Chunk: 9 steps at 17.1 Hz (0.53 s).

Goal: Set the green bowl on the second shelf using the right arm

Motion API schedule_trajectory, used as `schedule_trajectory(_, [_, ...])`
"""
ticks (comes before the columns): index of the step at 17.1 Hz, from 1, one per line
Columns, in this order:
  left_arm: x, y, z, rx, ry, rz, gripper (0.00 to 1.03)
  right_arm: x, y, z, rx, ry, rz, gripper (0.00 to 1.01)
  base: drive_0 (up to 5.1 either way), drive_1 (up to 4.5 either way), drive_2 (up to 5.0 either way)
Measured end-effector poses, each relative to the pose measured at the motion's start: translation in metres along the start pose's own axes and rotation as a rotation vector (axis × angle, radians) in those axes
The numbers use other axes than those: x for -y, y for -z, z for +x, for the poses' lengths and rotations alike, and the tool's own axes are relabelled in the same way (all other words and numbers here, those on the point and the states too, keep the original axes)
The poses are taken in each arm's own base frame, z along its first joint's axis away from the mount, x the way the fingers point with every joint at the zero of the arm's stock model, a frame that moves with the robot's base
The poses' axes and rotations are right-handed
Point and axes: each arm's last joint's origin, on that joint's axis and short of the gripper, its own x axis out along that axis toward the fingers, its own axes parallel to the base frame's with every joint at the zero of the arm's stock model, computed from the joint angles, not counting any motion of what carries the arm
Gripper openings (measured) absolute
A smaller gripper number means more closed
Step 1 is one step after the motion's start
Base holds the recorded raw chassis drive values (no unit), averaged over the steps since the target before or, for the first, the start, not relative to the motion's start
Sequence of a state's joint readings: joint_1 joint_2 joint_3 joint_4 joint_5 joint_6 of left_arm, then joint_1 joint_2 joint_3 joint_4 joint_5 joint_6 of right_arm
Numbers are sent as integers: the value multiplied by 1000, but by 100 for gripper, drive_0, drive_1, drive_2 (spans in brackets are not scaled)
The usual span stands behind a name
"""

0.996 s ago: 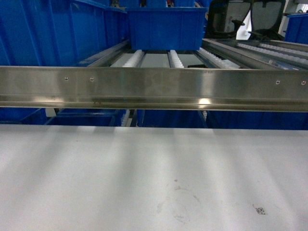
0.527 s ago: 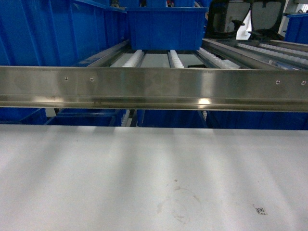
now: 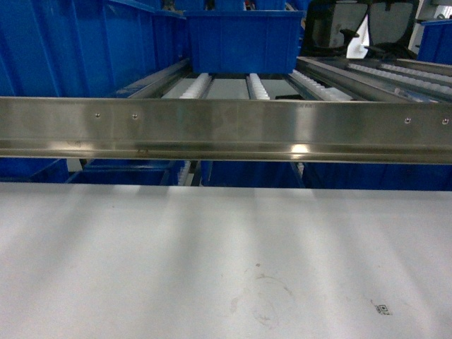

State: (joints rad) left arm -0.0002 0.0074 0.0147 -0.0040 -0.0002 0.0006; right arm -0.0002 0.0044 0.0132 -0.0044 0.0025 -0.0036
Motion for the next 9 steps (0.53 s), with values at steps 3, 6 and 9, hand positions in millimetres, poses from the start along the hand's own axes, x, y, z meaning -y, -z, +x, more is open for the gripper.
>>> schedule_trajectory(3, [0, 0, 0, 0, 0, 0, 98, -1, -7, 6, 45, -34, 7, 98, 0, 0, 0])
schedule_trajectory(6, [0, 0, 0, 0, 0, 0, 98, 2, -18, 74, -290, -125, 134, 98, 0, 0, 0])
schedule_trajectory(9, [0, 0, 0, 0, 0, 0, 98, 17, -4, 118, -492, -22, 180, 98, 0, 0, 0])
